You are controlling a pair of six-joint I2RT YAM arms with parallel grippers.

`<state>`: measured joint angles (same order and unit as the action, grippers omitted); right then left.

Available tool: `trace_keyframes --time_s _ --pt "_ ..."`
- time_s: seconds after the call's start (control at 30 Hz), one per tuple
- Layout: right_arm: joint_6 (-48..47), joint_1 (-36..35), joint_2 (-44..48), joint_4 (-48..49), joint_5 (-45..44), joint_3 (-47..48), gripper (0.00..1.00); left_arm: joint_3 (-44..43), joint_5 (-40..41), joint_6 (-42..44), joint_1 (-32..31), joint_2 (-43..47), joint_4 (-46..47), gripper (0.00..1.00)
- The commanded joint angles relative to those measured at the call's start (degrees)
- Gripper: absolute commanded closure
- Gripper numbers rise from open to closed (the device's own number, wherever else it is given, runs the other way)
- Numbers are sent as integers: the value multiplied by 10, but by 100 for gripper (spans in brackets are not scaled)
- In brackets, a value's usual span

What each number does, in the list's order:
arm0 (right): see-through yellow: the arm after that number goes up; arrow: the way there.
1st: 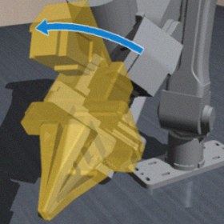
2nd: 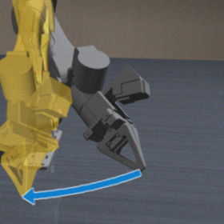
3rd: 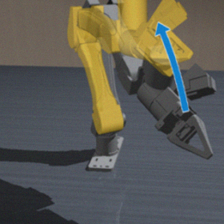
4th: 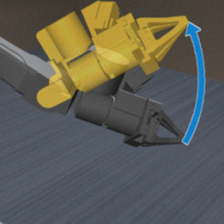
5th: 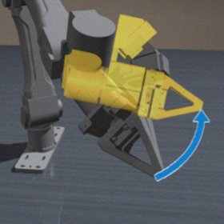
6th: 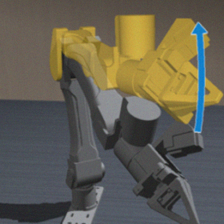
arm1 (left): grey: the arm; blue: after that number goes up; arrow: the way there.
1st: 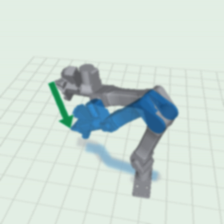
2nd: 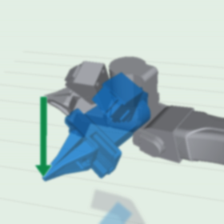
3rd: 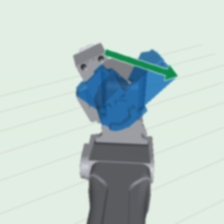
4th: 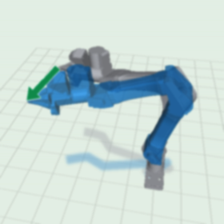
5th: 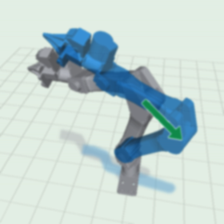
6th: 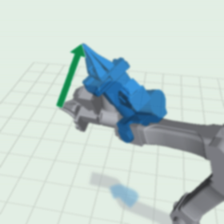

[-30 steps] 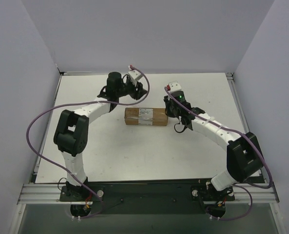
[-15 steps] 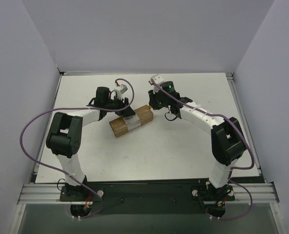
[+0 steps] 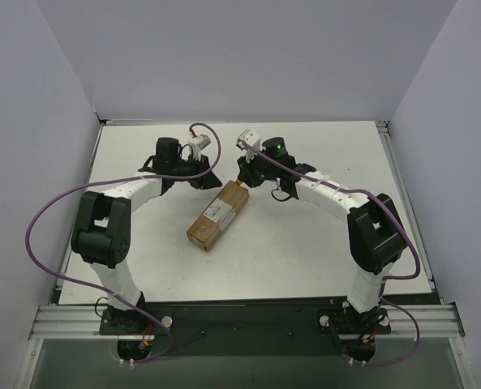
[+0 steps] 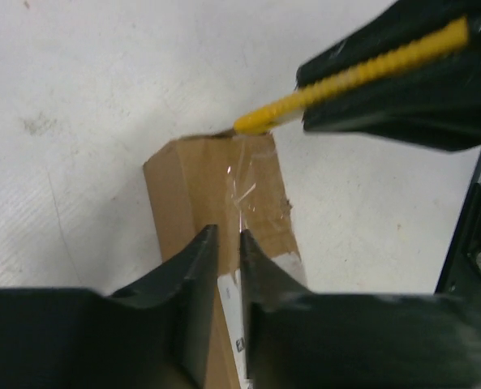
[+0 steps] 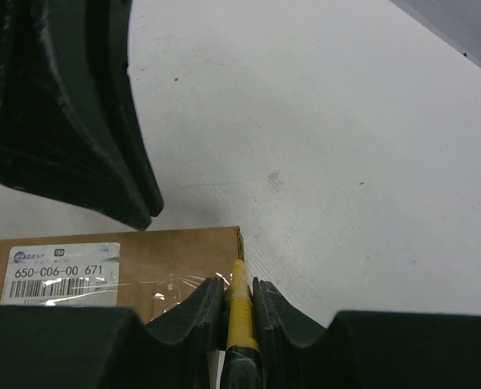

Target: Unpack the express box

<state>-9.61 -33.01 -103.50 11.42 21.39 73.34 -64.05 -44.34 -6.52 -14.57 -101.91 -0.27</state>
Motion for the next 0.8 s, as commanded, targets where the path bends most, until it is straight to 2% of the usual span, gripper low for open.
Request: trace_keyframes --time_s 0.0,0.07,0.1,0.23,0.37,0.47,0.63,0.77 --pt "-38 0 15 -47 73 -30 100 -76 -88 -21 -3 -53 27 84" --pt "-46 5 16 -61 80 -28 100 -87 -144 -36 -9 -73 39 93" --pt "-46 6 15 -68 83 -22 100 -88 -159 -41 -12 -79 52 100" --pt "-45 18 11 -97 86 -10 100 -68 -192 -96 -29 -94 106 100" --pt "-41 23 10 -108 79 -5 100 -56 -170 -112 -50 -114 121 100" --pt "-30 22 7 -126 76 5 100 -71 -131 -107 -59 -139 86 100" --pt "-20 15 6 -148 60 13 100 -78 -74 -95 -49 -167 55 100" --pt "0 13 17 -163 31 6 100 -76 -51 -106 -41 -186 64 100"
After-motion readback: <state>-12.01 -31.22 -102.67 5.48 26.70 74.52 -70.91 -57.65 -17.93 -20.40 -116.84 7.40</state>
